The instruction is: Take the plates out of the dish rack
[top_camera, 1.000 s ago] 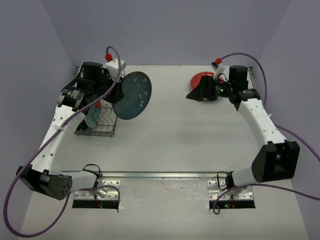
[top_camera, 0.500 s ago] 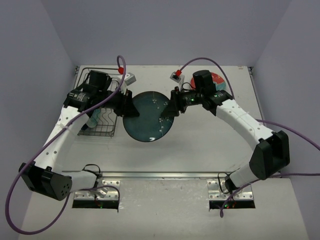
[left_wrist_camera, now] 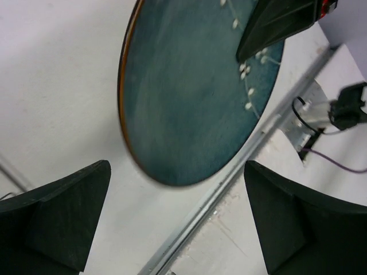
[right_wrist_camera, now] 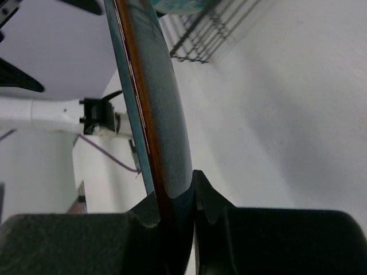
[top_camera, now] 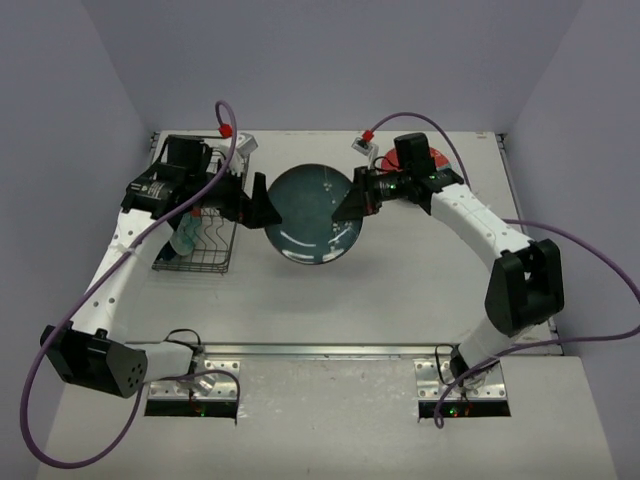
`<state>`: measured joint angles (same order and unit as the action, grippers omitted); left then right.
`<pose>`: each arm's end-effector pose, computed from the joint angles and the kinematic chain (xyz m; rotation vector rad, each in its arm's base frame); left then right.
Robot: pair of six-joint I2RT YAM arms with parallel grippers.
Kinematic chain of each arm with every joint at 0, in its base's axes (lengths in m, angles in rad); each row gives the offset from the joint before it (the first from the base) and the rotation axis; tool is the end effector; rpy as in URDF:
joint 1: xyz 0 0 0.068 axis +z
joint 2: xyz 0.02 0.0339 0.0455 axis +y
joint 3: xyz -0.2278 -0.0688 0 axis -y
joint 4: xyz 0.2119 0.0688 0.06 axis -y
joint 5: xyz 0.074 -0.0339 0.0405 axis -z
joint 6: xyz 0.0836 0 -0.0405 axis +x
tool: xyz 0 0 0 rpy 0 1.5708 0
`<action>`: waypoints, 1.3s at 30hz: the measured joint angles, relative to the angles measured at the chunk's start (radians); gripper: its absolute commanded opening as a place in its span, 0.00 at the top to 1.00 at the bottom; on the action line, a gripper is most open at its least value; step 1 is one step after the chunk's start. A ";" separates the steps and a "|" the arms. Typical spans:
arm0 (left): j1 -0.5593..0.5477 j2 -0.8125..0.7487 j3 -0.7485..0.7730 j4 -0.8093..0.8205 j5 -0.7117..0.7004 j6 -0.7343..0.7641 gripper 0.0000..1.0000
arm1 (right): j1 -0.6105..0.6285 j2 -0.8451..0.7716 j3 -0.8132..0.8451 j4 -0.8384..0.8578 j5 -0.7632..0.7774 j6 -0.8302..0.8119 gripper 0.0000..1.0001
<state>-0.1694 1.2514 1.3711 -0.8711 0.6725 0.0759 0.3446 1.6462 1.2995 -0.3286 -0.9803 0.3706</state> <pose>0.2411 -0.0941 0.3195 0.6089 2.1724 -0.8241 0.3068 0.1839 0.2497 -0.5381 2.2193 1.4776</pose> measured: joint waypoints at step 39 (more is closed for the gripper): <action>0.091 0.005 0.037 0.083 -0.329 -0.084 0.00 | -0.603 0.649 0.480 -0.128 0.472 0.287 0.36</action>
<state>-0.0788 1.2560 1.4082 -0.7877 0.3437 -0.0084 -0.2584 2.2951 1.7794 -0.4562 -0.5087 0.6575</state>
